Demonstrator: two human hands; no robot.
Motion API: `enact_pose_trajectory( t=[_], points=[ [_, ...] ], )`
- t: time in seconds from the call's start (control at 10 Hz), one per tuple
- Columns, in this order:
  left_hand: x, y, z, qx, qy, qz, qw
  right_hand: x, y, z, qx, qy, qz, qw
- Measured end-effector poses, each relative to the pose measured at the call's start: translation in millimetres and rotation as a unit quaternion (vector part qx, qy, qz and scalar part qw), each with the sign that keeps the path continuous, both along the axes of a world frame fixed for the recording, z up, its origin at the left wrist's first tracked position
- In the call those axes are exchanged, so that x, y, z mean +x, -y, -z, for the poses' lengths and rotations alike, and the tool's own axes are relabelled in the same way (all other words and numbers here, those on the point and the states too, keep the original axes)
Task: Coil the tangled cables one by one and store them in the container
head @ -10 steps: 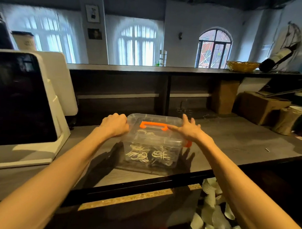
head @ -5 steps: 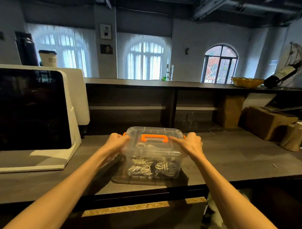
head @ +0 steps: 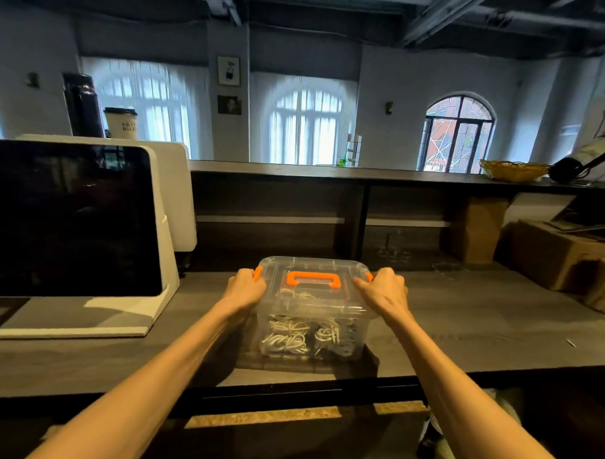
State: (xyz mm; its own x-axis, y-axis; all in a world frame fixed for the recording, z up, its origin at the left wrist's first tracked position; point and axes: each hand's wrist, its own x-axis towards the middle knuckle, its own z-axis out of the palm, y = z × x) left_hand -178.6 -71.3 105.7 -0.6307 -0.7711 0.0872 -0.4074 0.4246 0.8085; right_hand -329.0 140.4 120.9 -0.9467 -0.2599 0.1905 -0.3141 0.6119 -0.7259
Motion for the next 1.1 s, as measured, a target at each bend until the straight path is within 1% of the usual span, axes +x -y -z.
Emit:
enact_pose_trajectory(
  t=[0.1, 0.2, 0.3, 0.4, 0.5, 0.6, 0.7, 0.8, 0.9, 1.0, 1.1],
  points=[
    [8, -3, -2, 0.047, -0.031, -0.002, 0.998, 4, -3, -2, 0.0, 0.039, -0.032, 0.999],
    [26, -13, 0, 0.155, -0.105, 0.022, 0.982, 20, -12, -1, -0.042, 0.084, -0.084, 0.992],
    [38, -25, 3, 0.215, -0.119, 0.027, 0.969, 33, -16, 3, -0.045, 0.078, -0.124, 0.988],
    [44, -32, 2, 0.218, -0.108, 0.012, 0.97, 36, -14, 4, -0.02, 0.08, -0.14, 0.987],
    [49, -30, -5, 0.199, -0.086, 0.012, 0.976, 36, -6, 3, -0.03, 0.081, -0.144, 0.986],
    [54, -18, -4, 0.203, -0.091, 0.016, 0.975, 40, 9, 1, -0.027, 0.07, -0.156, 0.985],
    [52, 3, -3, 0.187, -0.072, 0.026, 0.979, 40, 23, 3, -0.036, 0.059, -0.156, 0.985],
    [39, 22, -13, 0.075, 0.006, 0.026, 0.997, 36, 31, 3, -0.02, 0.045, -0.153, 0.987],
    [13, 46, -23, -0.104, 0.083, 0.035, 0.99, 21, 44, 2, 0.032, 0.051, -0.155, 0.986],
    [-16, 65, -29, -0.178, 0.112, 0.047, 0.976, 7, 58, -8, 0.107, 0.025, -0.138, 0.984],
    [-40, 74, -34, -0.215, 0.119, 0.058, 0.968, -6, 77, -26, 0.127, -0.036, -0.127, 0.983]
  ],
)
